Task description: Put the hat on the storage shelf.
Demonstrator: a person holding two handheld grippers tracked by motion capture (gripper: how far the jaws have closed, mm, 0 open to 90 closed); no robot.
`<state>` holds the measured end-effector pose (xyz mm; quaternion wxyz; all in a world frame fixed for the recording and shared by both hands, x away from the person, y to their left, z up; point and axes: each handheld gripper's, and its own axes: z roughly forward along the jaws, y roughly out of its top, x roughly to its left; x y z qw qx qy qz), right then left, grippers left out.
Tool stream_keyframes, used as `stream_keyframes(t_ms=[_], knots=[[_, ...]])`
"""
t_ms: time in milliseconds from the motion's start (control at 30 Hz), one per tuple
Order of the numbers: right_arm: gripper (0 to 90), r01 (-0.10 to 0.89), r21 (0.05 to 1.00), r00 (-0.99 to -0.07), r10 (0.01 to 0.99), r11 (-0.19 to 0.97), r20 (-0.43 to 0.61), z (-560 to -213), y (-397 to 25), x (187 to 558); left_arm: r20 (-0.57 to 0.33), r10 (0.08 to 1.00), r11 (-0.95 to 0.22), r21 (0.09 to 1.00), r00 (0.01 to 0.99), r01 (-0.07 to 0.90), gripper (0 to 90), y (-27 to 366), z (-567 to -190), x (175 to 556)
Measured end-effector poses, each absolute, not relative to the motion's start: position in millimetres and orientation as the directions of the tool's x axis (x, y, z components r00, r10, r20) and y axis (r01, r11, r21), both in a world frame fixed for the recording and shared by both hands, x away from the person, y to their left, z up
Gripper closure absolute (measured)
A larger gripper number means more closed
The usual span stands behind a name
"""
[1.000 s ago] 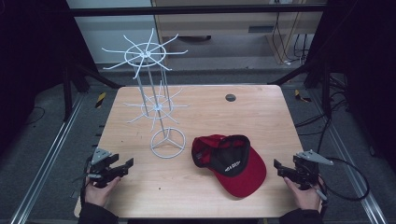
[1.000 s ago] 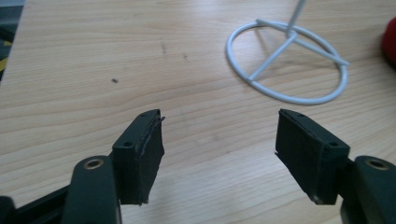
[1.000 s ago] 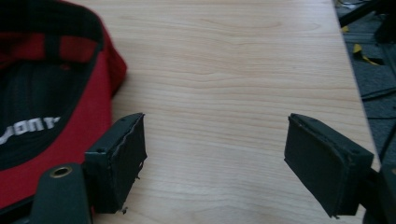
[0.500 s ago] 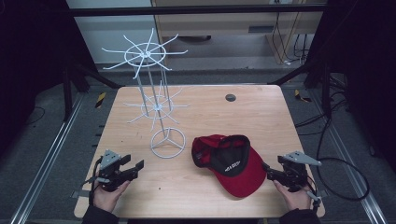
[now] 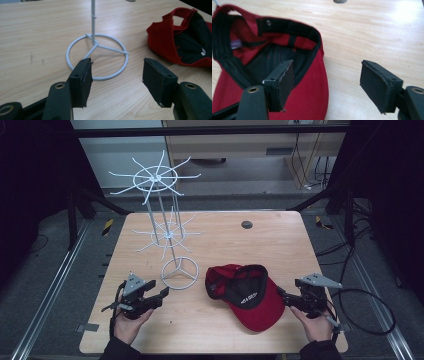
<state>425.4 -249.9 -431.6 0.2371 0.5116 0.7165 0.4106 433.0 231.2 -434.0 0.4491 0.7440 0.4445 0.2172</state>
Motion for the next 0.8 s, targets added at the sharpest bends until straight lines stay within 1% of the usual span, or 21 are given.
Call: stream_keyframes(t_ms=[233, 367, 400, 433, 567, 700, 800], knots=[[29.5, 0.533, 0.831, -0.380, 0.923, 0.160, 0.066, -429, -242, 434, -0.063, 0.833, -0.235, 0.859, 0.550, 0.455, 42.1, 206, -431, 438], [32.0, 0.544, 0.823, -0.390, 0.918, 0.165, 0.074, -430, -237, 441, -0.061, 0.818, -0.254, 0.854, 0.572, 0.455, 43.5, 190, -432, 442], [34.4, 0.548, 0.819, -0.392, 0.917, 0.167, 0.075, -431, -236, 444, -0.058, 0.815, -0.262, 0.851, 0.577, 0.456, 44.1, 182, -432, 444], [34.4, 0.548, 0.819, -0.392, 0.917, 0.167, 0.075, -431, -236, 444, -0.058, 0.815, -0.262, 0.851, 0.577, 0.456, 44.5, 182, -432, 444], [37.6, 0.562, 0.810, -0.392, 0.916, 0.167, 0.084, -437, -235, 451, -0.056, 0.804, -0.275, 0.847, 0.592, 0.454, 45.6, 165, -432, 448], [39.2, 0.570, 0.804, -0.394, 0.915, 0.171, 0.085, -443, -235, 455, -0.035, 0.789, -0.308, 0.841, 0.614, 0.445, 46.3, 149, -433, 453], [40.0, 0.574, 0.800, -0.396, 0.915, 0.177, 0.081, -446, -236, 458, -0.043, 0.781, -0.316, 0.833, 0.623, 0.454, 47.2, 138, -436, 457]])
